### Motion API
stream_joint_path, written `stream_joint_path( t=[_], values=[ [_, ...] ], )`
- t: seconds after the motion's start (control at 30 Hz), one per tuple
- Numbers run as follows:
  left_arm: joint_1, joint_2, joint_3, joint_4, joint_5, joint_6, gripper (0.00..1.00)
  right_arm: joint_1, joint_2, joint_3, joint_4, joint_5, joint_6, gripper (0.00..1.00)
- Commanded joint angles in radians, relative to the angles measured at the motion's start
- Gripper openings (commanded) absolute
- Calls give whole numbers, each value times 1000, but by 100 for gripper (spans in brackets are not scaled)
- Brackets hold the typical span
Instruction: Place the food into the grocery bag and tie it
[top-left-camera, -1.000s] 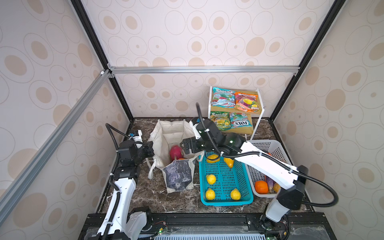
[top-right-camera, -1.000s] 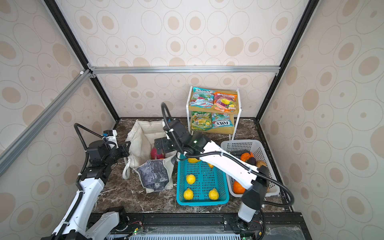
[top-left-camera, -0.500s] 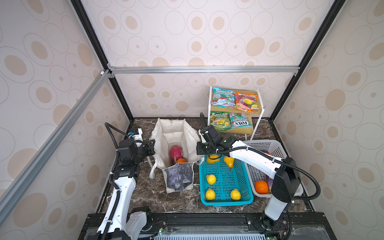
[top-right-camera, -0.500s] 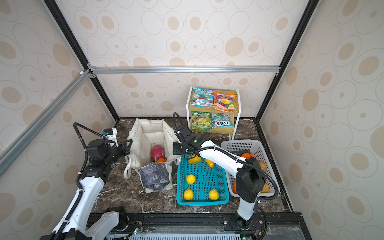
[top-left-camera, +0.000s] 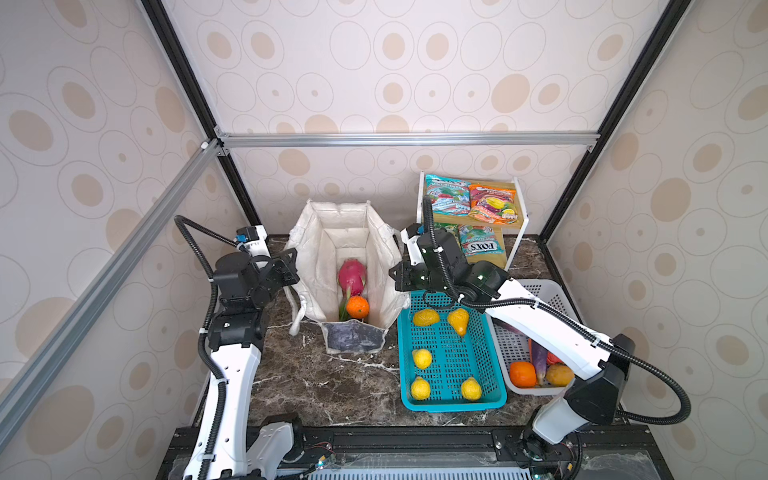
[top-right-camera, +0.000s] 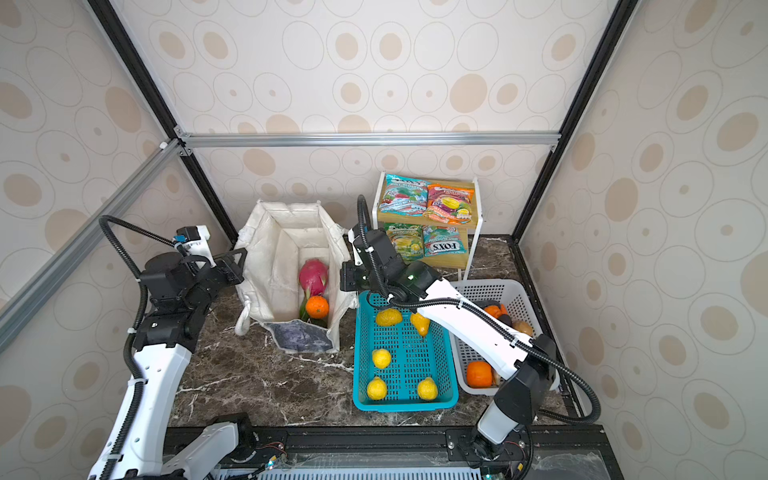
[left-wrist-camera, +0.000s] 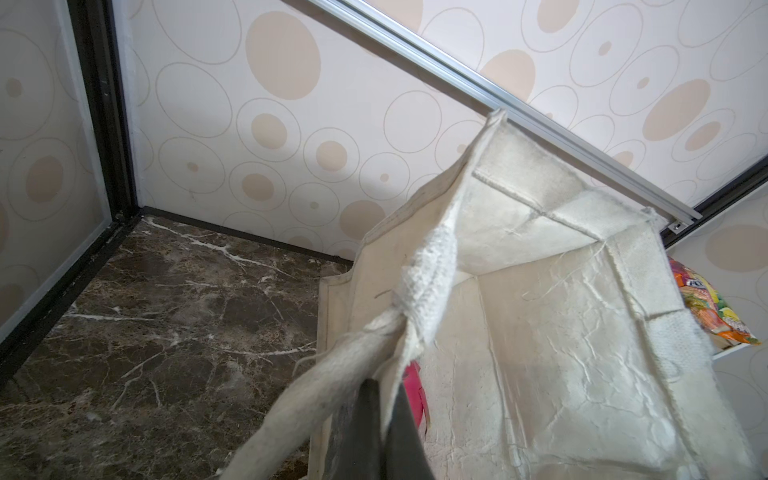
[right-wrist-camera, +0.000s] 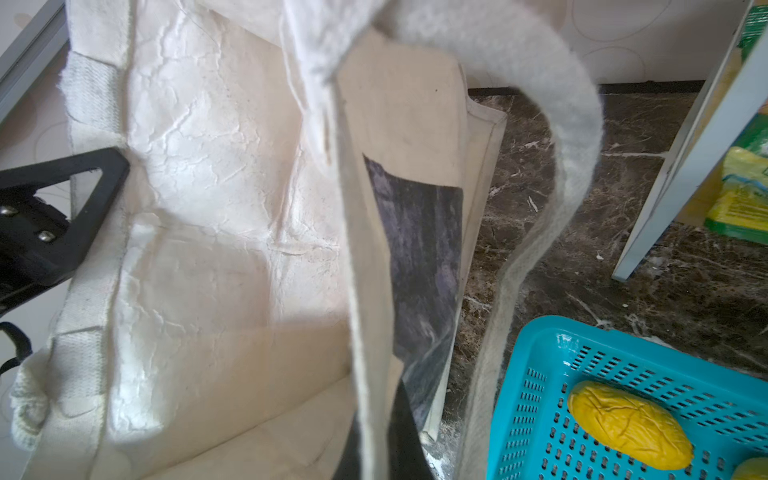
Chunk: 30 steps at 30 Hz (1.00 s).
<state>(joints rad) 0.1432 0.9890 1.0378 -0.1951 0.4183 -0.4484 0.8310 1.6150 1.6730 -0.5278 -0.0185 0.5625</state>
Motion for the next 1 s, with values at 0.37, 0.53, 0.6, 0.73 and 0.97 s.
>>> stream_joint_path(
  t=[0.37, 0.53, 0.6, 0.73, 0.97],
  values=[
    [7, 46, -169, 156, -68, 82, 0, -60, 149, 58, -137, 38, -68, 23],
    [8, 38, -167, 143, -77, 109, 0, -59, 124, 217, -302, 153, -118, 81],
    [7, 39, -158, 130, -82, 124, 0, -60, 103, 297, -365, 231, -144, 97],
    [7, 37, -190, 130, -99, 146, 0, -81, 53, 428, -408, 268, -239, 100],
    [7, 12, -228, 139, -63, 129, 0, -237, 62, 609, -468, 312, -236, 100]
  ],
)
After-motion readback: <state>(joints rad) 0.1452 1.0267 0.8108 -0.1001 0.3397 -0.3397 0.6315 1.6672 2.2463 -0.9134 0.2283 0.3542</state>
